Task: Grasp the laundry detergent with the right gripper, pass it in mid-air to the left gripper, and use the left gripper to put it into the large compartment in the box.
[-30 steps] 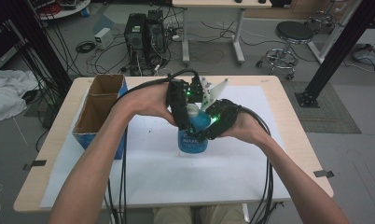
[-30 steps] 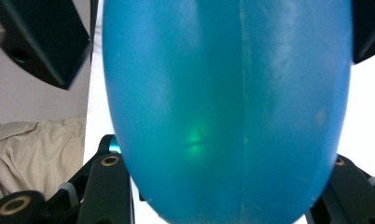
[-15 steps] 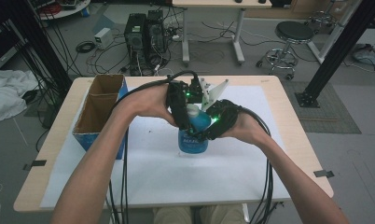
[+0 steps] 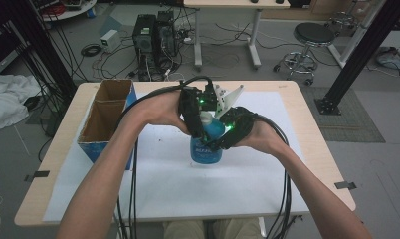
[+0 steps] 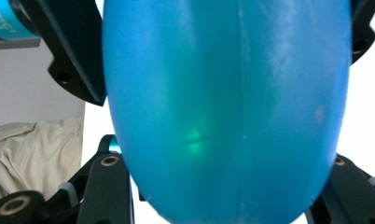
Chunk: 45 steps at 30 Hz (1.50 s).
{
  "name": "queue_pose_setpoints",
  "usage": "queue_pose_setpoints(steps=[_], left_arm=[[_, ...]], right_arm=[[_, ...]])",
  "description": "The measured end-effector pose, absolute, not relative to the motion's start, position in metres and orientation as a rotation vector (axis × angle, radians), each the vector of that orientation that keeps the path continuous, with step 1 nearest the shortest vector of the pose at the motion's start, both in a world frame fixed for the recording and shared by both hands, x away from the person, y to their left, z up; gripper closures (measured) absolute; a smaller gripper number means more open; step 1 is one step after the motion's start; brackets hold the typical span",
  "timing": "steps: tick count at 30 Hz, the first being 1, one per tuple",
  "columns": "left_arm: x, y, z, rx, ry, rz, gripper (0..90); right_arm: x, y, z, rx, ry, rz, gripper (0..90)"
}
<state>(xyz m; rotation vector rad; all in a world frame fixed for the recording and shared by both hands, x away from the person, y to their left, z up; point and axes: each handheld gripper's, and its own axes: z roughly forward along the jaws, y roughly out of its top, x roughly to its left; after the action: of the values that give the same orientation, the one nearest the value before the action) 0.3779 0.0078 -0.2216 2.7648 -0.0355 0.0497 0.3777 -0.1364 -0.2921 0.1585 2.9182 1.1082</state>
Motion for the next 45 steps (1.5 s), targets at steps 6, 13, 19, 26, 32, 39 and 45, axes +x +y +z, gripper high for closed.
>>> queue_pose_setpoints(steps=[6, 13, 19, 26, 32, 39, 45], left_arm=[[0.3773, 0.0075, -0.2217, 2.766, -0.043, 0.056, 32.0], [0.3772, 0.0075, -0.2218, 2.771, -0.046, 0.062, 34.9], [0.3766, 0.0081, -0.222, 2.771, -0.045, 0.074, 37.5], [0.3755, 0.0078, -0.2225, 2.776, -0.052, 0.078, 38.0], [0.3752, 0.0064, -0.223, 2.789, -0.049, 0.065, 38.3], [0.3748, 0.0056, -0.2231, 2.793, -0.047, 0.063, 38.4], [0.374, 0.0064, -0.2233, 2.796, -0.041, 0.056, 38.3]], right_arm=[[0.3773, -0.1362, -0.292, 0.159, 2.92, 1.114, 46.8], [0.3764, -0.1361, -0.2925, 0.155, 2.921, 1.115, 46.7], [0.3758, -0.1357, -0.2931, 0.154, 2.923, 1.113, 46.7], [0.3753, -0.1355, -0.2939, 0.154, 2.925, 1.124, 46.5], [0.3751, -0.1358, -0.2963, 0.15, 2.931, 1.142, 46.3], [0.375, -0.1362, -0.2983, 0.144, 2.931, 1.158, 46.2], [0.3744, -0.136, -0.3, 0.131, 2.925, 1.178, 45.5]])
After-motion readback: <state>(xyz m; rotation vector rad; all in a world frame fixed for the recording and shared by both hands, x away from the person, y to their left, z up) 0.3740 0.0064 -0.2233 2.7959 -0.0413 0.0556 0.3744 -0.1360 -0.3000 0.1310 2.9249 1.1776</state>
